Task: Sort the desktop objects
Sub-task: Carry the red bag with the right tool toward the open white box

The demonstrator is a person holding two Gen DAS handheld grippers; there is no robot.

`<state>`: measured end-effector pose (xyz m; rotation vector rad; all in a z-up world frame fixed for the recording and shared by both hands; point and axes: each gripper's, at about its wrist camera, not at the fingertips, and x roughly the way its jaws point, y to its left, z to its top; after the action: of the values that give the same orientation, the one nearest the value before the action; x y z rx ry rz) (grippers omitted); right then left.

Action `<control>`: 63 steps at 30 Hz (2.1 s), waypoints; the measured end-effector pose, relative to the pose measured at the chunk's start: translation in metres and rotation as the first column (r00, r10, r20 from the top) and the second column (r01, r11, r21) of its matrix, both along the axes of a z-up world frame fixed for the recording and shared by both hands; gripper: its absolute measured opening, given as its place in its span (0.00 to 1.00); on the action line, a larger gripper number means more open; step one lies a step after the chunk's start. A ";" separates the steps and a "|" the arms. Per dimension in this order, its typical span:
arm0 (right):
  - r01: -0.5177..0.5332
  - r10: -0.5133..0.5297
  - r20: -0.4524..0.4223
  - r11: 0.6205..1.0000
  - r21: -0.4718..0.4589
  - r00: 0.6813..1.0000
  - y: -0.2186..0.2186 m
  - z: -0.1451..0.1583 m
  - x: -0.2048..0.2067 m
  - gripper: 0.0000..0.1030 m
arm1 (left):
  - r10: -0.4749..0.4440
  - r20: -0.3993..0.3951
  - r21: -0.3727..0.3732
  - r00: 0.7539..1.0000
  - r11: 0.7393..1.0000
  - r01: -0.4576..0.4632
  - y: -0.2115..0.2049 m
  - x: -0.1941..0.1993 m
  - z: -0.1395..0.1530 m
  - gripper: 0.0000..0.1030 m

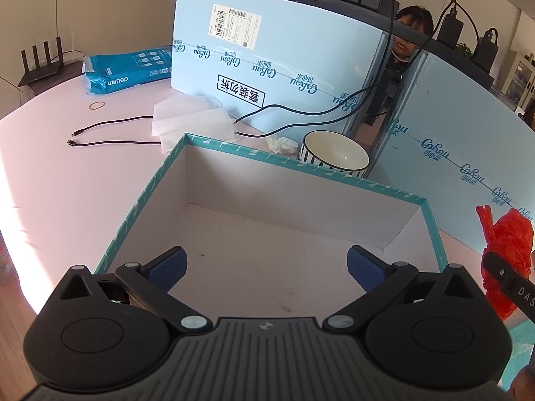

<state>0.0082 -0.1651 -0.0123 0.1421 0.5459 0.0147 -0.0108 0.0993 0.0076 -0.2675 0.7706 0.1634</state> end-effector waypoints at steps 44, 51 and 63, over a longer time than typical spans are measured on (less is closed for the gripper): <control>-0.127 0.127 -0.001 0.992 0.013 0.992 0.047 0.003 0.016 0.60 | 0.104 0.015 0.013 0.994 0.994 -0.104 0.032 -0.006 0.004 0.99; -0.155 0.155 -0.006 0.988 0.017 0.988 0.053 0.001 0.019 0.60 | 0.125 0.005 0.013 0.992 0.992 -0.125 0.038 -0.005 0.002 0.99; -0.188 0.189 -0.021 0.982 0.024 0.982 0.064 -0.003 0.025 0.60 | 0.144 -0.013 0.011 0.989 0.989 -0.144 0.042 -0.001 -0.001 0.99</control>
<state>0.0332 -0.1007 -0.0154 0.1119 0.5814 0.2038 -0.0117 0.1416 0.0061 -0.3128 0.7643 0.3061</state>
